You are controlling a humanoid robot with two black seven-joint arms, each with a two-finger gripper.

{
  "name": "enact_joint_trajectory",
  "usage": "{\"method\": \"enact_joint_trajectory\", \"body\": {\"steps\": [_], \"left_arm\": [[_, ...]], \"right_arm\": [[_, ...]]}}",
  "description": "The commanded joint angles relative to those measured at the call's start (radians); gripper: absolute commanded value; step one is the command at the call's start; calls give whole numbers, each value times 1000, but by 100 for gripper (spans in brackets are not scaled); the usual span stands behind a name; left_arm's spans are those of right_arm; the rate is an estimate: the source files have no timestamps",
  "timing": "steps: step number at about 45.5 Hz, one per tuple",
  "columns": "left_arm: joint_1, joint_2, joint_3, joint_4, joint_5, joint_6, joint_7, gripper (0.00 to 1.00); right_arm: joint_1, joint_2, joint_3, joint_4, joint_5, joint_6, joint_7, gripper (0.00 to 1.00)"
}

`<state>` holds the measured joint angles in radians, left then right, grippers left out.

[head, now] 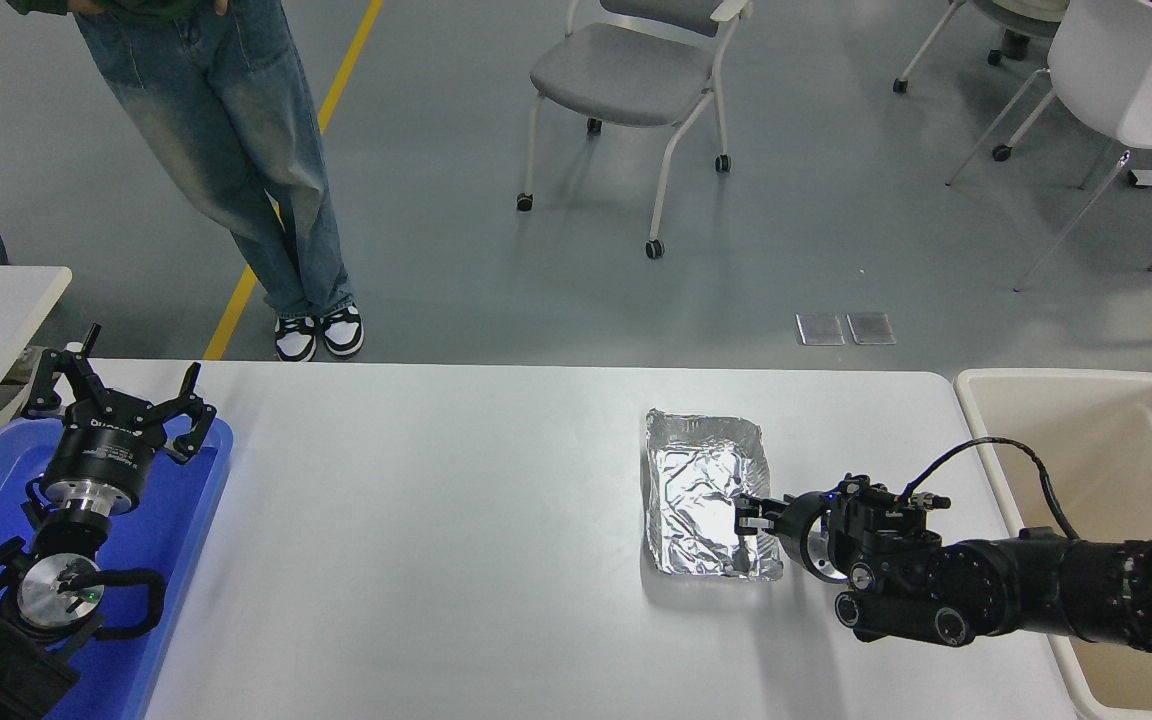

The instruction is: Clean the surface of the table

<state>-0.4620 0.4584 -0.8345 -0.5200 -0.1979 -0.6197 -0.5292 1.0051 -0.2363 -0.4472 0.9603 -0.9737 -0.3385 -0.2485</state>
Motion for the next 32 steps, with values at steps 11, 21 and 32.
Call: {"method": "enact_joint_trajectory", "body": {"steps": [11, 21, 32], "left_arm": [[0, 0, 0, 0, 0, 0, 0, 100], [-1, 0, 0, 0, 0, 0, 0, 100], [0, -1, 0, 0, 0, 0, 0, 100]], "right_arm": [[7, 0, -13, -2, -11, 12, 0, 0], [12, 0, -12, 2, -5, 47, 0, 0], [67, -9, -7, 12, 58, 78, 0, 0]]}}
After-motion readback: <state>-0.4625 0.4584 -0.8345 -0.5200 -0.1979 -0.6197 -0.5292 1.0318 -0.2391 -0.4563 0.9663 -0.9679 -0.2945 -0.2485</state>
